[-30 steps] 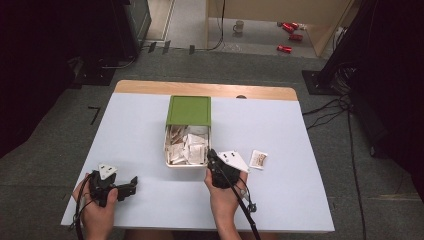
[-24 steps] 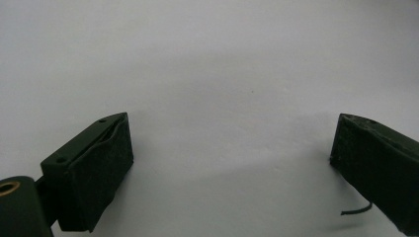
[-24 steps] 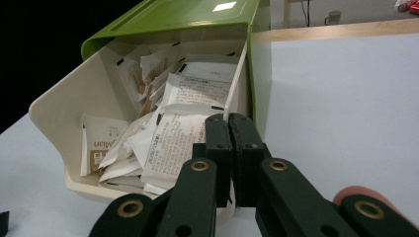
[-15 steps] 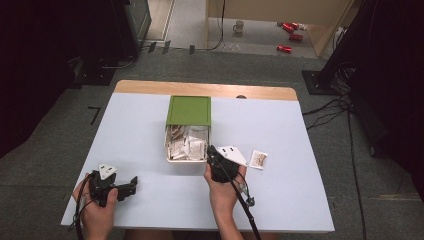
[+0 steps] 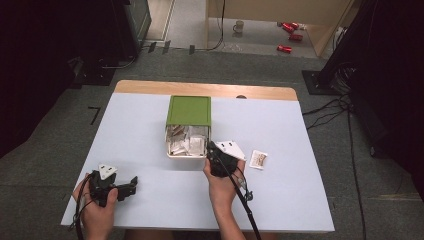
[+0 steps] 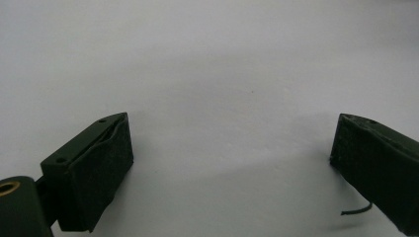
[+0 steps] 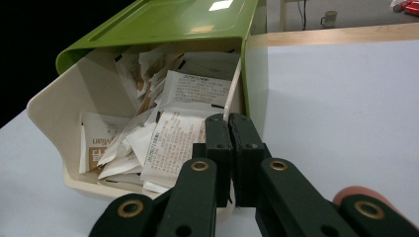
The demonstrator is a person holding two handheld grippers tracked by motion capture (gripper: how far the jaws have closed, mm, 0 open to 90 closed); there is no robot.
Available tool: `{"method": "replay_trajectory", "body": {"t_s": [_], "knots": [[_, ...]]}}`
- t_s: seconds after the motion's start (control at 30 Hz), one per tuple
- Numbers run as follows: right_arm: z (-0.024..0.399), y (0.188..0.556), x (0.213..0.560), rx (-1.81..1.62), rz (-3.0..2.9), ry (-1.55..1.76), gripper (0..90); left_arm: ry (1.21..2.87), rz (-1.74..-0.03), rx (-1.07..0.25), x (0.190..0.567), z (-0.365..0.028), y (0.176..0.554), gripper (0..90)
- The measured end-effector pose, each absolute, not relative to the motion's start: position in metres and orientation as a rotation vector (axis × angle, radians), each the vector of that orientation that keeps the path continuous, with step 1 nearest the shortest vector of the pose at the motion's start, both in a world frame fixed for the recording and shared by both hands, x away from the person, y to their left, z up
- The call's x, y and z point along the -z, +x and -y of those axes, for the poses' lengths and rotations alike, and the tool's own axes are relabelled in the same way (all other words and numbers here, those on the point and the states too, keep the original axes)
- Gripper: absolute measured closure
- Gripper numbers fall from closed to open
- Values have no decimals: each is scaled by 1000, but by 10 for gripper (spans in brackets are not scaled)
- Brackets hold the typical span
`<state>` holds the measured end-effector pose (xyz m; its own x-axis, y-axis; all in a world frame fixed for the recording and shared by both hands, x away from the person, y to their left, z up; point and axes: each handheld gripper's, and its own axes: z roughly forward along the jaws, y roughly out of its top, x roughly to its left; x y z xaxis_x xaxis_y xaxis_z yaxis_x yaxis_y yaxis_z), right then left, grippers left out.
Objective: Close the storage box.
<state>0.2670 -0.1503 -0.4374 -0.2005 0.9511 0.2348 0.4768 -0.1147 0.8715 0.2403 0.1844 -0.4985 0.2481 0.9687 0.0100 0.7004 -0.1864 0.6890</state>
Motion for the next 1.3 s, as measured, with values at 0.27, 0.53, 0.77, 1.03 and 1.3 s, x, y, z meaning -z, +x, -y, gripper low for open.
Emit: {"method": "replay_trajectory", "body": {"t_s": [0.27,0.53,0.77,1.03,1.3], "knots": [[150,274,437,-1273,-1674,1575,891,1958,-1516,-617,499,-184,240,30],[148,280,437,-1256,-1674,1569,891,1958,-1515,-617,499,-184,240,29],[145,282,437,-1241,-1664,1570,892,1958,-1516,-617,499,-184,240,30],[143,285,437,-1222,-1650,1570,894,1959,-1516,-617,499,-184,240,29],[141,286,437,-1211,-1639,1576,894,1960,-1515,-619,498,-184,240,29]]}}
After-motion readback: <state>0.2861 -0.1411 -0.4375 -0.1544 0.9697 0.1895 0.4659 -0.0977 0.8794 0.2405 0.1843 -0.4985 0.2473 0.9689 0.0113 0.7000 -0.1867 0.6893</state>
